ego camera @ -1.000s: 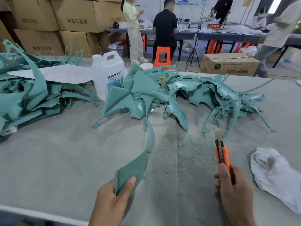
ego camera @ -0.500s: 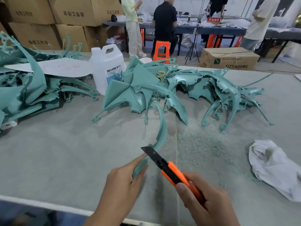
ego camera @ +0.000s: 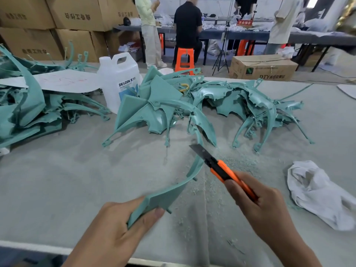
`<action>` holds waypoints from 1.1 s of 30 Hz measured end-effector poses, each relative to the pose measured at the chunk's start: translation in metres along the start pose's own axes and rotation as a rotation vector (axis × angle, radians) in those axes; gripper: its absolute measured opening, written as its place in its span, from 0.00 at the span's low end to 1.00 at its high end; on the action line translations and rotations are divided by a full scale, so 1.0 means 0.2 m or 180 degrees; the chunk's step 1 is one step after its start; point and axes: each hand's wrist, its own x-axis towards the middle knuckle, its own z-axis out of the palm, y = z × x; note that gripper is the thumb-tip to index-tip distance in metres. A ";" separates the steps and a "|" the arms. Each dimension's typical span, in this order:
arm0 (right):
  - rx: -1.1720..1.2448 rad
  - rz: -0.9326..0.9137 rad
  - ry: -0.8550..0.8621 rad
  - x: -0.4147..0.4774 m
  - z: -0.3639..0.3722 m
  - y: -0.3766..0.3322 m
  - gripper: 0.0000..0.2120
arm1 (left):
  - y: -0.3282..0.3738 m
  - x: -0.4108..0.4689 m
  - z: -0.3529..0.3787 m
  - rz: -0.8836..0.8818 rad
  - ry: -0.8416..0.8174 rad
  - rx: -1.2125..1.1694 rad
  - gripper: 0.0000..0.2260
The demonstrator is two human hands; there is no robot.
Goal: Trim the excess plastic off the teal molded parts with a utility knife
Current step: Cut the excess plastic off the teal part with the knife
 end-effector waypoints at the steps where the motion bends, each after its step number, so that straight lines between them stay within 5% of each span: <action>1: 0.0045 0.0030 0.0002 0.02 -0.01 0.01 0.09 | 0.02 -0.01 -0.03 0.0001 -0.0040 0.0024 0.07; 6: 0.0126 0.0017 0.0014 0.13 -0.05 0.10 0.14 | 0.09 -0.06 -0.17 -0.0307 -0.0165 0.0136 0.18; 10: -0.0200 0.0190 -0.0111 0.22 -0.07 0.20 0.05 | 0.03 -0.10 -0.23 -0.0683 0.0083 -0.0396 0.28; 13: -0.0401 0.0390 -0.0234 0.24 -0.04 0.27 0.08 | -0.01 -0.07 -0.23 -0.0755 0.0133 -0.0317 0.31; 18: 0.0136 0.0668 0.0055 0.18 0.00 0.32 0.06 | 0.01 -0.02 -0.14 -0.0906 0.0108 -0.0610 0.10; 28: 0.0729 0.0810 0.0265 0.01 0.00 0.20 0.16 | -0.04 0.01 -0.07 -0.0928 -0.0162 -0.0579 0.10; 33: 0.0794 0.0603 -0.0112 -0.11 0.06 0.03 0.21 | -0.04 0.04 -0.02 -0.0527 -0.0055 0.0199 0.05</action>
